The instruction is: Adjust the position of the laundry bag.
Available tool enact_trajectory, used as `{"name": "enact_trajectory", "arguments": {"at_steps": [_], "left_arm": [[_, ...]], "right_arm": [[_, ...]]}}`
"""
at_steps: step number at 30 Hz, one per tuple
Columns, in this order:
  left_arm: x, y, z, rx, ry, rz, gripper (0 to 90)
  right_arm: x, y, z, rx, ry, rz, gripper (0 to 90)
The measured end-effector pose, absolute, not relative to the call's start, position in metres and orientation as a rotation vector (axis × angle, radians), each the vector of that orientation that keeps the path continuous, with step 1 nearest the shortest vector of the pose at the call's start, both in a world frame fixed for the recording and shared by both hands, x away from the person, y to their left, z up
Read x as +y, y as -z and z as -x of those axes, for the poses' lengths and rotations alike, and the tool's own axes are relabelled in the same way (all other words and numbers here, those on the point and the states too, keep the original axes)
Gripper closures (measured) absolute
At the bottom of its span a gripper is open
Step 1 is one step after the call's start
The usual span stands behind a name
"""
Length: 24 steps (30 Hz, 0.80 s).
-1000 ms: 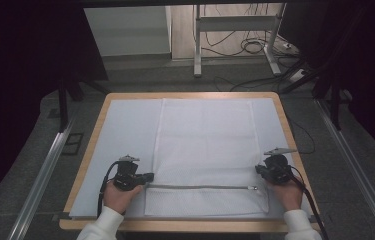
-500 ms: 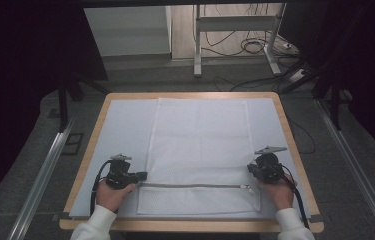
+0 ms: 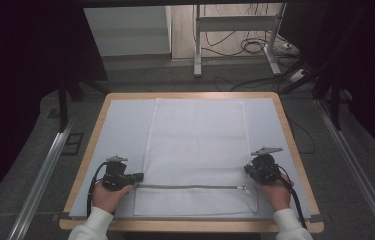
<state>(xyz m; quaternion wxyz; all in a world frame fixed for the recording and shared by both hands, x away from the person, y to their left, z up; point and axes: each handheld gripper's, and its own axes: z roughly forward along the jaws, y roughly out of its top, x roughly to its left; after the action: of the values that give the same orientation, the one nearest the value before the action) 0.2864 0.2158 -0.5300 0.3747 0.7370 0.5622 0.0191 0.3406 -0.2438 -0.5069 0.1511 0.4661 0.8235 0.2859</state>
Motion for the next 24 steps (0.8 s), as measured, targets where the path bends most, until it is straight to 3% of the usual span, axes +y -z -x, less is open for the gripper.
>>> {"name": "enact_trajectory", "arguments": {"at_steps": [24], "left_arm": [[0.232,0.533,-0.279,1.479,-0.064,-1.856,89.4]], "right_arm": [[-0.224,0.51,-0.343,2.408,-0.822,-1.277,87.5]]}}
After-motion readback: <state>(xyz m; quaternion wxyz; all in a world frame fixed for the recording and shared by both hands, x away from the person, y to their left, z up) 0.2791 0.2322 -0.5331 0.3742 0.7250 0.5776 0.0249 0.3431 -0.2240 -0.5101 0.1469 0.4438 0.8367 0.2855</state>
